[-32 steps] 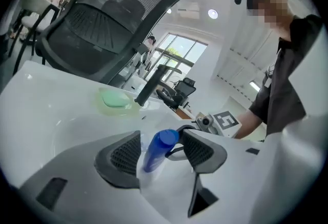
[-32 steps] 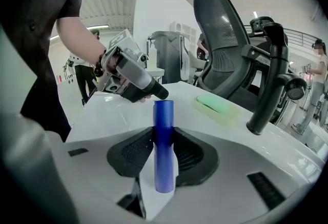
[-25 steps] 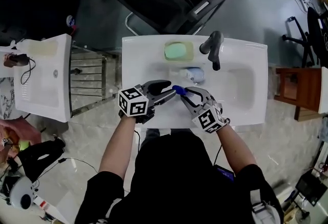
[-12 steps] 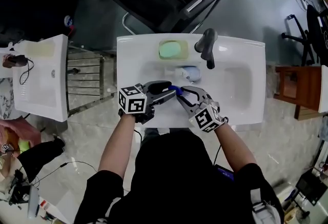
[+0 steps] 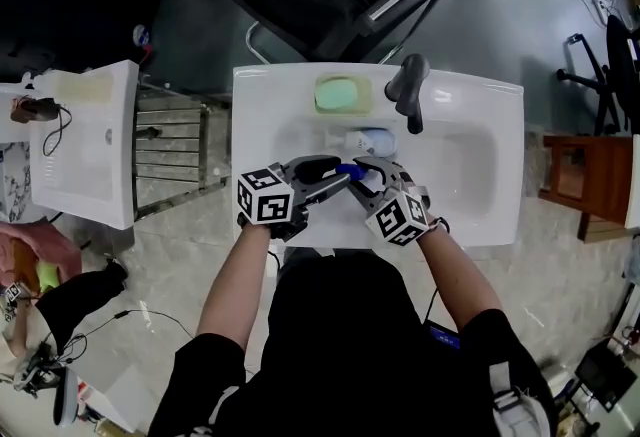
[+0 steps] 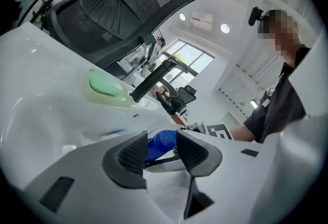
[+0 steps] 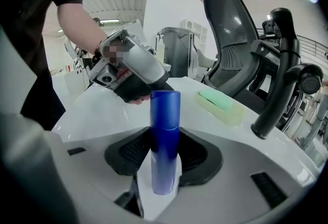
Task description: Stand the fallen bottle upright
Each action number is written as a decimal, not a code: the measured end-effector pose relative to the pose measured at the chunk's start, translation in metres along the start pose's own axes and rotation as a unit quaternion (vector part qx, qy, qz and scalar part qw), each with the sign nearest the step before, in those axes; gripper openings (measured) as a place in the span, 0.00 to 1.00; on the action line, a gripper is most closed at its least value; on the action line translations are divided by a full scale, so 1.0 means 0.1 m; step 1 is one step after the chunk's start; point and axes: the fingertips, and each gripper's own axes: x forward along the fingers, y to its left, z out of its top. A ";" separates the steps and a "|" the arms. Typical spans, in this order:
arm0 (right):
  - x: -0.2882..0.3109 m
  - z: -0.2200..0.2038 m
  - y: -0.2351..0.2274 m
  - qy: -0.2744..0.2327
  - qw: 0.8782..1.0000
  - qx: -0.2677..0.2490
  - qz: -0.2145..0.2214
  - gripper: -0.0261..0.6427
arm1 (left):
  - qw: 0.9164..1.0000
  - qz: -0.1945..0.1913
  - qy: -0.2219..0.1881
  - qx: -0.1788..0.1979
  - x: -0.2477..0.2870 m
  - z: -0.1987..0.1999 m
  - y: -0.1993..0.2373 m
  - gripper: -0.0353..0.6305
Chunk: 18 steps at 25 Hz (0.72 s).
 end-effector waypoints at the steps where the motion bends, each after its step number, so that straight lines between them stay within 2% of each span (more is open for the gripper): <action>1: 0.02 -0.01 0.00 0.003 1.000 -0.001 0.001 0.30 | 1.000 0.000 -0.003 -0.001 0.00 0.01 0.00 0.33; 6: 0.08 -0.03 0.04 0.016 1.000 -0.010 0.007 0.30 | 1.000 0.002 -0.017 -0.005 -0.01 0.04 -0.05 0.33; 13: -0.03 0.12 0.05 -0.003 1.000 0.011 -0.011 0.28 | 0.996 0.035 -0.072 0.033 -0.31 0.29 -0.14 0.31; 18: -0.23 0.38 -0.09 -0.046 0.997 0.057 -0.038 0.29 | 0.991 0.073 -0.088 0.073 -0.55 0.43 -0.17 0.31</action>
